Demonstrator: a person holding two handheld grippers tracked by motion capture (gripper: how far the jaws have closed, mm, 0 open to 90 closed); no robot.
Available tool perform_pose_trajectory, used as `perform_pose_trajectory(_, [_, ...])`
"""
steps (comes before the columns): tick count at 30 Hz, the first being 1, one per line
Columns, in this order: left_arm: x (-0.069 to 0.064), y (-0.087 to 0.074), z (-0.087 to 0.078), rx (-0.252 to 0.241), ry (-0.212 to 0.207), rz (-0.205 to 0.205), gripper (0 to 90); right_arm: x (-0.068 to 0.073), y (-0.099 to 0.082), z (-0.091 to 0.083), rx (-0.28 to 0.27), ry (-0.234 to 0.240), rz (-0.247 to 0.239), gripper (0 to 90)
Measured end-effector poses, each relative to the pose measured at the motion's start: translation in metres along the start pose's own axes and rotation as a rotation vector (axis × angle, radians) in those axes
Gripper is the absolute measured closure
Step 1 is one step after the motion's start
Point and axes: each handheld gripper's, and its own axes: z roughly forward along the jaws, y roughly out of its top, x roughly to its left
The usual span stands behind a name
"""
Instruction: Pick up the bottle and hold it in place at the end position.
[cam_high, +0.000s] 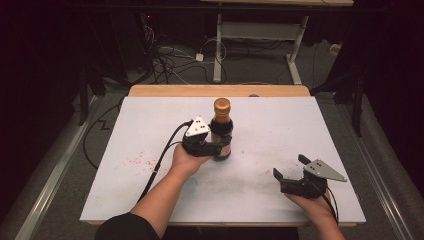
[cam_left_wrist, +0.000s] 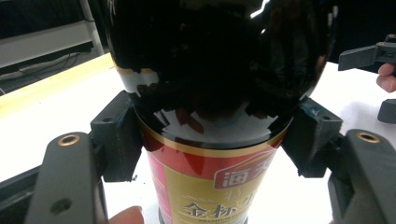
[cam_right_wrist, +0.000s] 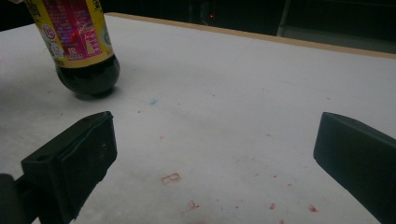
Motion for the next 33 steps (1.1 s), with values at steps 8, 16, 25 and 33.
perform_pose_trajectory(8, [0.000, -0.002, 0.001, 0.022, 0.008, 0.016, 28.8, 0.001, 0.001, 0.001, -0.004, 0.007, 0.012, 0.0])
perform_pose_trajectory(16, [0.001, -0.011, 0.005, 0.003, -0.018, 0.001, 28.8, 0.012, 0.012, 0.005, -0.009, 0.023, -0.008, 0.0])
perform_pose_trajectory(25, [-0.031, -0.006, 0.033, -0.486, -0.058, -0.512, 28.4, 0.021, 0.033, 0.020, -0.011, 0.070, -0.023, 0.9])
perform_pose_trajectory(33, [-0.027, -0.011, 0.030, -0.454, -0.051, -0.468, 28.5, 0.025, 0.052, 0.036, -0.012, 0.081, -0.016, 20.9])
